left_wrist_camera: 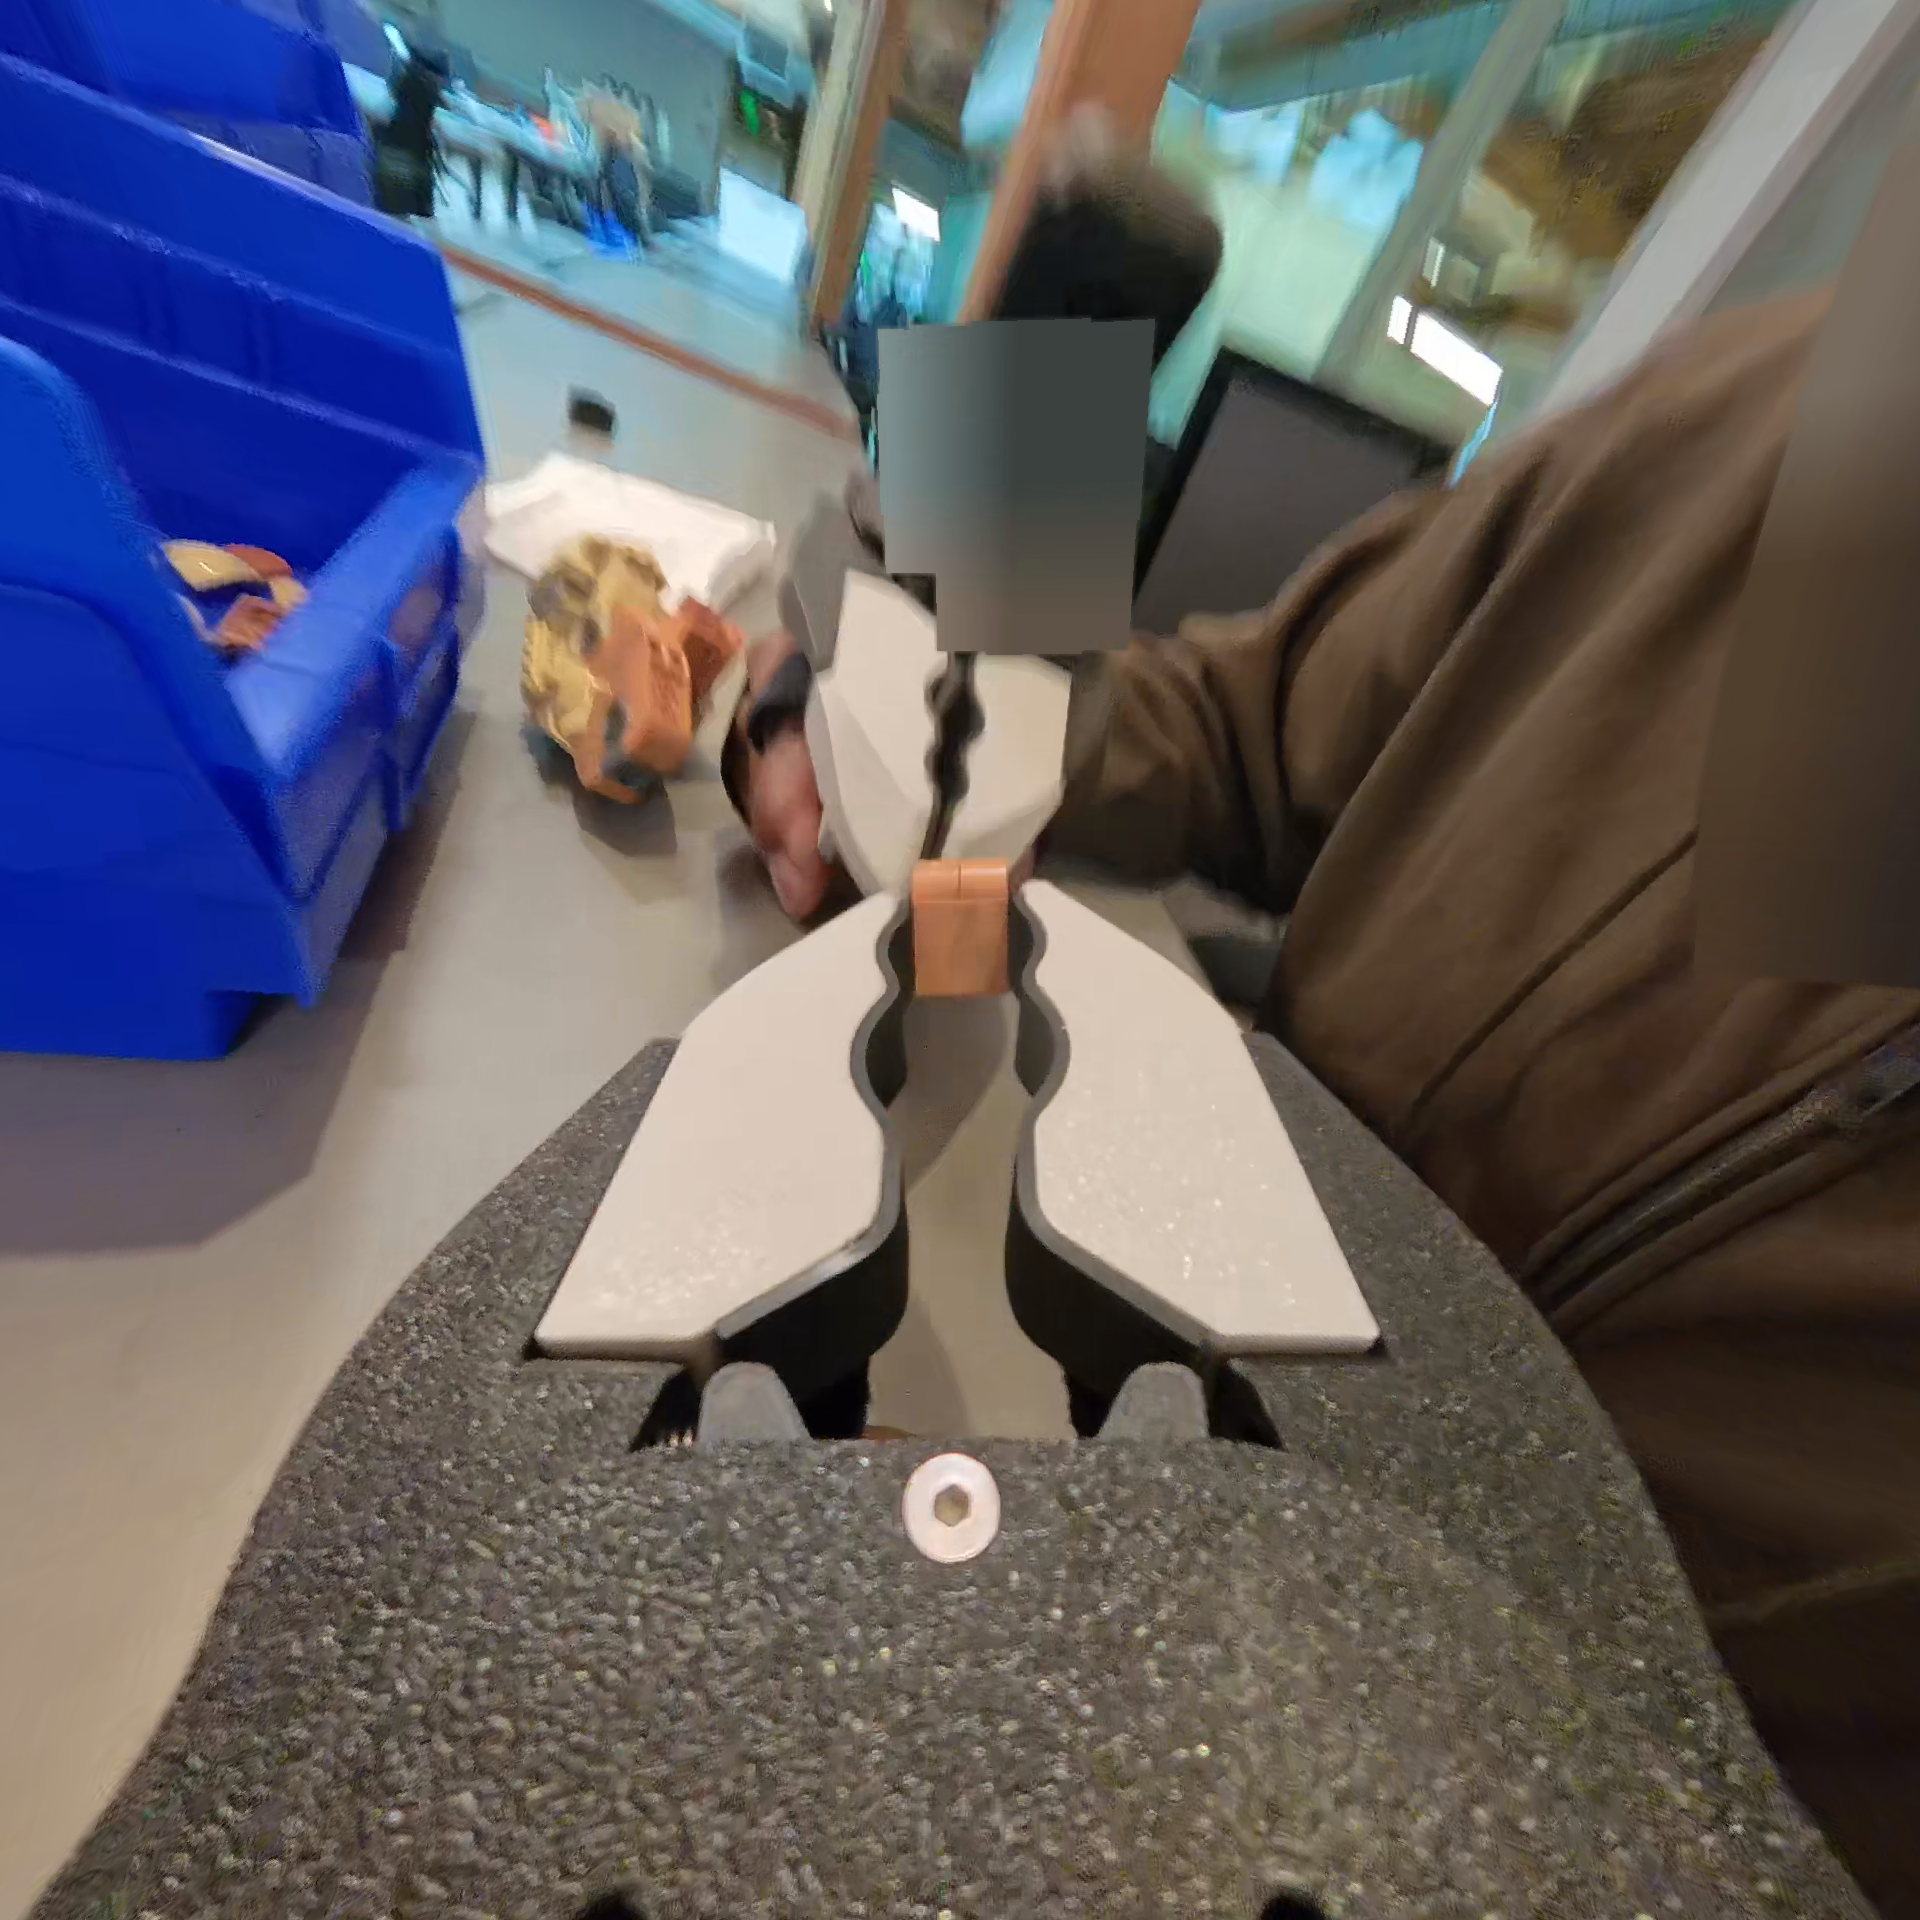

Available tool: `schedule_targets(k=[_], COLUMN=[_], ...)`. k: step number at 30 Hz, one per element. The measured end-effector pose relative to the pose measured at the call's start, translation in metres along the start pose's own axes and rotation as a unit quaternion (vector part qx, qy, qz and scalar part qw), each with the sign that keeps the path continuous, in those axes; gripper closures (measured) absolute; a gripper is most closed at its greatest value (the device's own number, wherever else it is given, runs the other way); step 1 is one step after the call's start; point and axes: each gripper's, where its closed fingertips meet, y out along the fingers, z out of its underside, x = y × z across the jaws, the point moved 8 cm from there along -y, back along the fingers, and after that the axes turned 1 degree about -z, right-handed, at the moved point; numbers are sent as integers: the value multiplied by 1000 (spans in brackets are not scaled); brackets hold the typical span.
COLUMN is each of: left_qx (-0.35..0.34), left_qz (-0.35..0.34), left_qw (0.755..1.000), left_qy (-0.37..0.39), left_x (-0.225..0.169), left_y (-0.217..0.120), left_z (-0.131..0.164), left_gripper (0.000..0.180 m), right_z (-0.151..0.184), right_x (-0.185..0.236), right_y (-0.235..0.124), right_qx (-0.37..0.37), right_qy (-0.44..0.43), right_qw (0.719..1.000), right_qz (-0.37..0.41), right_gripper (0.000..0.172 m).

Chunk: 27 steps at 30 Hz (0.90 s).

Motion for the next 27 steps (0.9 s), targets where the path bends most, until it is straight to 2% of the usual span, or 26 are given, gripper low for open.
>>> schedule_targets(k=[2,4,6,14,21,27], left_qx=[-59,-66,-74,1,69,88], left_qz=[-6,-45,-48,-80,-108,-101], left_qw=[997,995,994,995,977,972], left_qy=[-56,-67,-66,60,173,194], left_x=[10,21,21,9,0,-3], left_y=[-14,-26,-27,-8,2,3], left_z=[-8,-8,-10,-1,6,9], left_gripper=[164,164,164,164,163,163], right_z=[7,7,8,3,4,5], right_x=[-2,-6,-12,-11,-4,-1], right_y=[-2,-4,-3,2,7,7], right_qx=[35,29,31,0,16,30], right_qy=[-23,-10,10,89,99,89], right_qw=[999,999,998,995,995,996], right_qz=[16,30,58,38,2,-10], right_gripper=[172,172,172,150,152,156])
